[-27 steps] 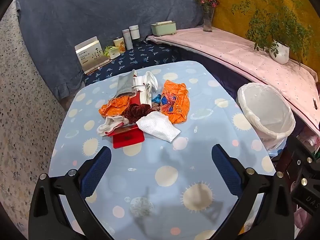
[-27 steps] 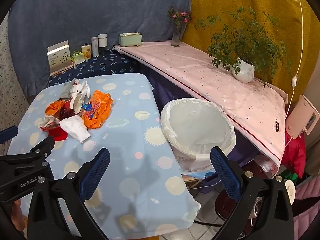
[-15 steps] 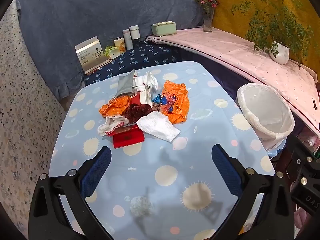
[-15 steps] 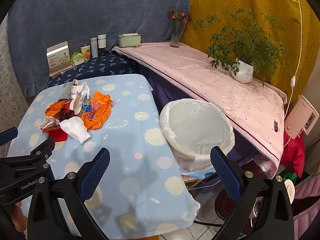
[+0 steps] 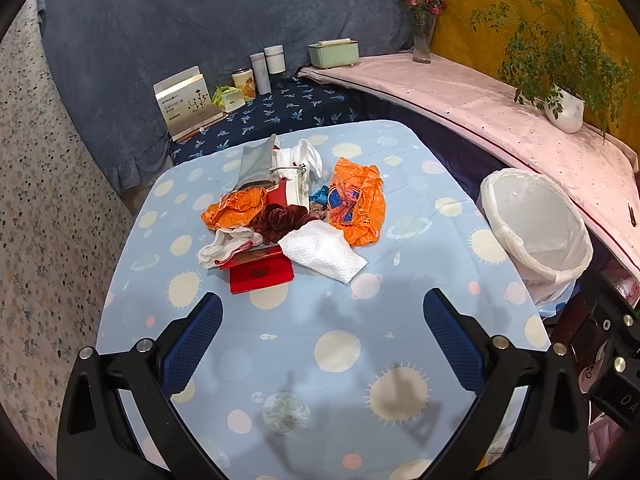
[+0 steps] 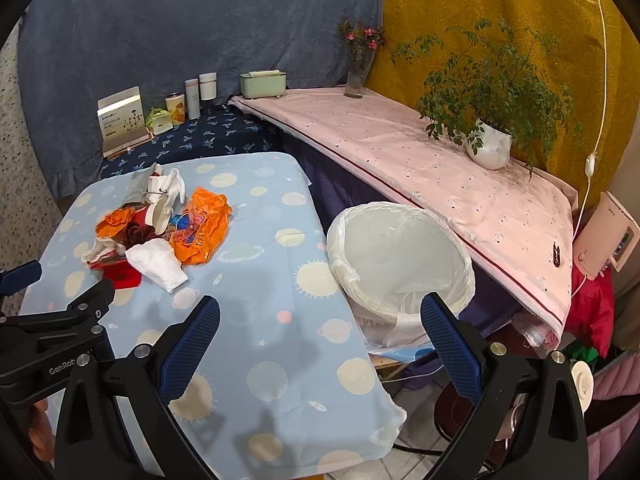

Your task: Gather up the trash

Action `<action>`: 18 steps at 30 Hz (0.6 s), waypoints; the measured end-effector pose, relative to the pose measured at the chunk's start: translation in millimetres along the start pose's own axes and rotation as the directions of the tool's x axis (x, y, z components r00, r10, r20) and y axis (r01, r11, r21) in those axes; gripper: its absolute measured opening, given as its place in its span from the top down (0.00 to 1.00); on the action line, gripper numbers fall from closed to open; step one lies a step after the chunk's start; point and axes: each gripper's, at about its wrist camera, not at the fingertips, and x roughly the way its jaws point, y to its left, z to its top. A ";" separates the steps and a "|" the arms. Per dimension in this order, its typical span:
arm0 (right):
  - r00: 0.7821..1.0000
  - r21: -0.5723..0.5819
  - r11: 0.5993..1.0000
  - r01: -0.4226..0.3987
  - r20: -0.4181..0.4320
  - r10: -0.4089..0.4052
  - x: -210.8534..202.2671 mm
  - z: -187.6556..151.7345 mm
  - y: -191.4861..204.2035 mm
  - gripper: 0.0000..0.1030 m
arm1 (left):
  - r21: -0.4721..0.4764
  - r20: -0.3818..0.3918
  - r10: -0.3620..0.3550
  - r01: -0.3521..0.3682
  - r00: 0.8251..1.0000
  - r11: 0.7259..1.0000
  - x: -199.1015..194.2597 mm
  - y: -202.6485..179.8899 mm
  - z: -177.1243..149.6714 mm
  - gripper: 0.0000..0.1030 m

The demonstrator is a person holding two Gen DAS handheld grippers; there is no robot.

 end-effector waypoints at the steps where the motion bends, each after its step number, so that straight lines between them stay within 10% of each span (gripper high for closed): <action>1: 1.000 -0.002 1.000 0.002 0.000 -0.002 0.1 0.3 0.1 0.07 | -0.002 -0.002 -0.002 0.002 1.000 1.000 0.4 0.9 0.4 0.07; 18: 0.999 -0.026 0.999 0.030 0.031 -0.029 -4.7 -1.5 5.9 0.07 | -0.005 0.014 -0.003 0.003 1.000 1.000 2.4 7.1 1.5 0.07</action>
